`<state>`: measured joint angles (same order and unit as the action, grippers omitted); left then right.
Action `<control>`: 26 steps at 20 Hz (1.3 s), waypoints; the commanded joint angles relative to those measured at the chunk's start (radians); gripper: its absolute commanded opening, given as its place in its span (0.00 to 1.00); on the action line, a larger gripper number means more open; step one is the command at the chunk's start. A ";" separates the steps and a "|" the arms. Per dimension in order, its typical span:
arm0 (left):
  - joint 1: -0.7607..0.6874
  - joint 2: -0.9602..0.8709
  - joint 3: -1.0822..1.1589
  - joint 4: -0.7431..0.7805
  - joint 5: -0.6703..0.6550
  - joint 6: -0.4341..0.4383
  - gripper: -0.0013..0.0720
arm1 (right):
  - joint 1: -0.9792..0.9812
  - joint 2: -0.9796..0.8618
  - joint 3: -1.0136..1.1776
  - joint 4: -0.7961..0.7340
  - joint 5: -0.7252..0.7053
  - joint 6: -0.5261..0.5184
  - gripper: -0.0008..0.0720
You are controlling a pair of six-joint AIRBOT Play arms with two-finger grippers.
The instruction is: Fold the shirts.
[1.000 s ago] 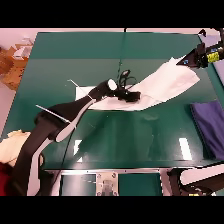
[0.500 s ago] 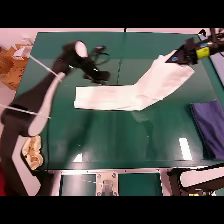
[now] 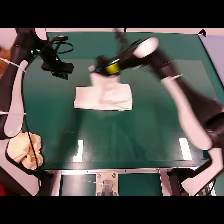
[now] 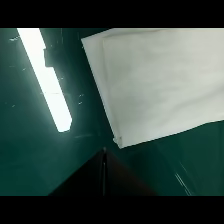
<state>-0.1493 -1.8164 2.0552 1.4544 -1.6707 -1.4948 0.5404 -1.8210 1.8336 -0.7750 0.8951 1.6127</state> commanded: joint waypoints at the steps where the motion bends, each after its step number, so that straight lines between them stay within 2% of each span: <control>1: 0.020 0.005 -0.001 0.037 -0.025 0.067 0.05 | 0.252 -0.169 -0.015 -0.011 -0.474 0.023 0.74; 3: 0.020 0.005 -0.001 0.056 -0.030 0.098 0.05 | 0.253 -0.182 -0.016 -0.030 -0.407 0.026 0.74; 5: 0.020 0.005 -0.001 0.093 -0.039 0.109 0.05 | 0.174 -0.145 -0.016 -0.049 -0.263 0.026 0.74; 12: 0.020 0.005 -0.001 0.118 -0.024 0.096 0.05 | -0.283 -0.011 -0.025 -0.231 0.314 0.021 0.74; 14: 0.020 0.005 -0.001 0.118 -0.024 0.077 0.05 | -0.392 -0.009 -0.052 -0.236 0.400 -0.001 0.74; 19: 0.020 0.005 -0.001 0.117 -0.019 0.026 0.05 | -0.489 -0.011 -0.263 -0.168 0.335 -0.031 0.74; 22: 0.020 0.005 -0.001 0.117 -0.019 0.010 0.05 | -0.459 -0.037 -0.366 -0.023 0.272 -0.104 0.74; 26: 0.020 0.005 -0.001 0.116 -0.021 0.003 0.05 | -0.351 -0.098 -0.384 0.170 0.219 -0.170 0.74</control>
<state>-0.1295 -1.8118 2.0548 1.5711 -1.6909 -1.4807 0.1337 -1.8854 1.4811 -0.7513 1.1599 1.5013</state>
